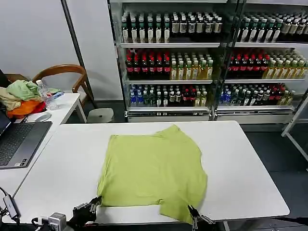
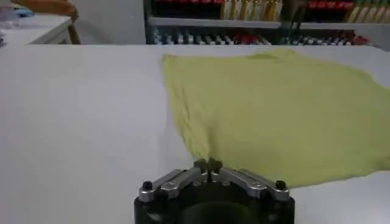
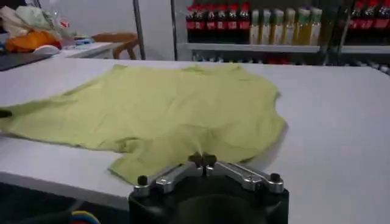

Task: Fold and organize the clothes.

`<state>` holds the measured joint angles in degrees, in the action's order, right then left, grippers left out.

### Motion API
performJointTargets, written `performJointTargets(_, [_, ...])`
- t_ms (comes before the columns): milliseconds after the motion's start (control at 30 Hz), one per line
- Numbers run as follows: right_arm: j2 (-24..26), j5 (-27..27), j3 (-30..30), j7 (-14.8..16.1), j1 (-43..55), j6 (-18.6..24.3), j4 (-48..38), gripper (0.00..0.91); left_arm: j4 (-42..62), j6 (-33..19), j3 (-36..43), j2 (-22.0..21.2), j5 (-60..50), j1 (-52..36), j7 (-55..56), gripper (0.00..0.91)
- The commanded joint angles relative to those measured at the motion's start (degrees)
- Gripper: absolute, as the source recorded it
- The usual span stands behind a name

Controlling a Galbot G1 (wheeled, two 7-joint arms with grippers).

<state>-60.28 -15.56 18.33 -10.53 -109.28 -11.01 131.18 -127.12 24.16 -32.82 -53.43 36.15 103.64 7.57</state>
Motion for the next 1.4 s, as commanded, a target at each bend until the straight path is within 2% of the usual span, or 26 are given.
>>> performJointTargets(33, [-0.1, 0.9, 2.7, 1.6, -5.0, 0.7, 2.2, 0.000, -4.4, -0.1, -0.8, 0.2, -2.1, 7.7, -0.1, 0.040])
performJointTargets(200, [0.1, 0.9, 4.1, 1.5, -5.9, 0.7, 3.5, 0.000, -6.8, 0.0, -1.2, 0.6, -4.7, 11.9, 0.4, 0.040])
performJointTargets(367, [1.6, 0.8, 5.2, 1.2, -6.0, 0.6, 5.9, 0.000, -9.2, -0.1, -4.8, 2.4, -5.1, 15.4, 0.8, 0.040])
performJointTargets(467, [2.0, -0.3, 5.8, 0.9, -3.0, 0.1, 6.0, 0.000, -7.9, -1.2, -5.9, 2.8, -2.5, 11.2, 0.9, 0.040])
performJointTargets(500, [2.1, -1.3, 6.5, 0.6, -1.1, 0.1, 5.4, 0.000, -6.5, -3.9, -6.1, 3.3, -2.5, 9.3, 0.8, 0.040])
performJointTargets(600, [3.1, -4.1, 7.1, 0.5, 3.1, -0.3, 3.5, 0.000, -3.9, -6.3, -6.6, 5.0, 0.3, 5.4, -0.8, 0.040])
performJointTargets(767, [2.6, -5.5, 4.3, -0.1, 11.7, -1.7, -0.2, 0.000, 1.2, -10.0, -3.7, 5.3, 1.7, -2.3, -2.8, 0.040])
performJointTargets(1067, [1.8, -7.2, -1.0, -0.6, 23.1, -4.0, -7.1, 0.000, 7.2, -10.5, -0.3, 5.0, 3.5, -10.9, -5.4, 0.040])
performJointTargets(1400, [0.6, -8.1, -2.3, -0.5, 29.6, -5.1, -11.7, 0.000, 10.4, -11.3, 3.4, 3.9, 2.0, -14.4, -7.8, 0.040])
